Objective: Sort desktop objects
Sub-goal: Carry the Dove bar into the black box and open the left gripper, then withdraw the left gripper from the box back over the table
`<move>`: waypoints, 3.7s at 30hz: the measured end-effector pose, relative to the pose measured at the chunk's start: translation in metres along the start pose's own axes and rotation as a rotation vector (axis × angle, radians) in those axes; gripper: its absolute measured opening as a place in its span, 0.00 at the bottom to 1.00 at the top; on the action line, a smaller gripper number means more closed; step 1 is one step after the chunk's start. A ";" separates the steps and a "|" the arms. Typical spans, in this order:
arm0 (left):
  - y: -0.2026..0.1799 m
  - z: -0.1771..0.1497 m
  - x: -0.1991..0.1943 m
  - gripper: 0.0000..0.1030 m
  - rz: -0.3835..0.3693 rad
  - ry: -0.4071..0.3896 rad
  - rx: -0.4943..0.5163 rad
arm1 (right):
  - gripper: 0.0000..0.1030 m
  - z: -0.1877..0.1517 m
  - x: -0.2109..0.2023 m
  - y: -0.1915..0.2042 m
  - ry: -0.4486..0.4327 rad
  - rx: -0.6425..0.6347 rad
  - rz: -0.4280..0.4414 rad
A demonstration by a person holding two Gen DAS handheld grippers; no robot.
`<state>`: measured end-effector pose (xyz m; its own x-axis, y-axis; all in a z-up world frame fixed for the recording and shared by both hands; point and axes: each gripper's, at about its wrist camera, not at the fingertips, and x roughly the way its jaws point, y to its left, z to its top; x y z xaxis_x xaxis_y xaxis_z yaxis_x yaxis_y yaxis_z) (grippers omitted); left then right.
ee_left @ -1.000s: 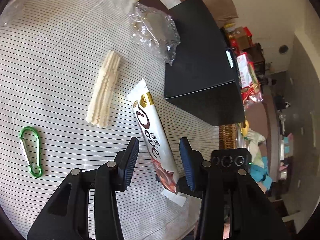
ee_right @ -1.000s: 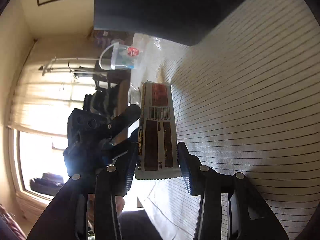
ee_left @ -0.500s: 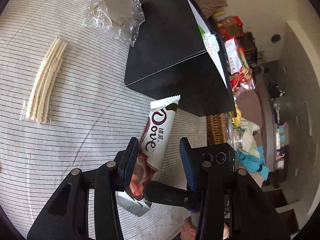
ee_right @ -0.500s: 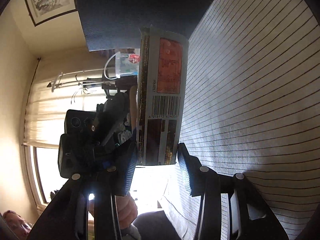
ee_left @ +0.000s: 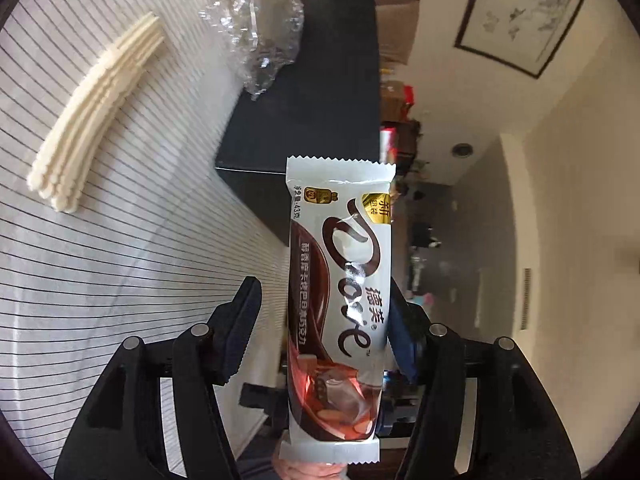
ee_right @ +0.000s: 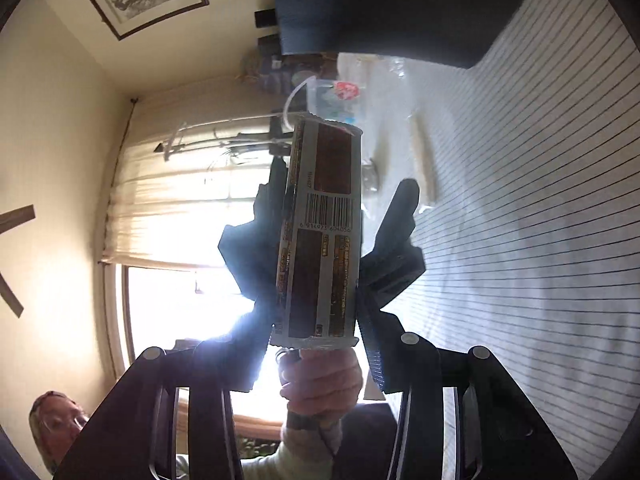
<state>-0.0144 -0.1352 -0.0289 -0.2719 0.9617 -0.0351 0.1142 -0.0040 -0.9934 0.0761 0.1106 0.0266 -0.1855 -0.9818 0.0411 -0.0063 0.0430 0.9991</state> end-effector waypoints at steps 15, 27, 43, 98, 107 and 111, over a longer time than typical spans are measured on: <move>-0.030 -0.003 -0.009 0.35 0.136 -0.098 0.133 | 0.66 0.020 0.003 0.023 -0.058 -0.098 -0.081; -0.035 -0.023 0.004 0.35 0.439 -0.090 0.248 | 0.16 -0.005 0.068 0.054 0.103 -0.523 -0.638; -0.048 -0.017 -0.010 0.19 0.228 -0.128 0.226 | 0.13 0.012 0.045 0.062 0.055 -0.289 -0.283; -0.177 0.096 0.094 0.54 0.837 -0.031 0.602 | 0.58 0.195 0.030 0.141 0.134 -0.483 -0.971; -0.160 0.050 0.082 0.64 0.890 -0.020 0.598 | 0.79 0.157 0.037 0.149 0.050 -0.606 -1.100; -0.158 0.036 0.088 0.65 0.871 -0.017 0.589 | 0.81 0.148 0.028 0.160 -0.009 -0.642 -1.132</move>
<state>-0.0906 -0.0596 0.1206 -0.3333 0.5583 -0.7597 -0.2046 -0.8294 -0.5198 -0.0757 0.1179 0.1850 -0.3933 -0.4128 -0.8215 0.3049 -0.9015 0.3070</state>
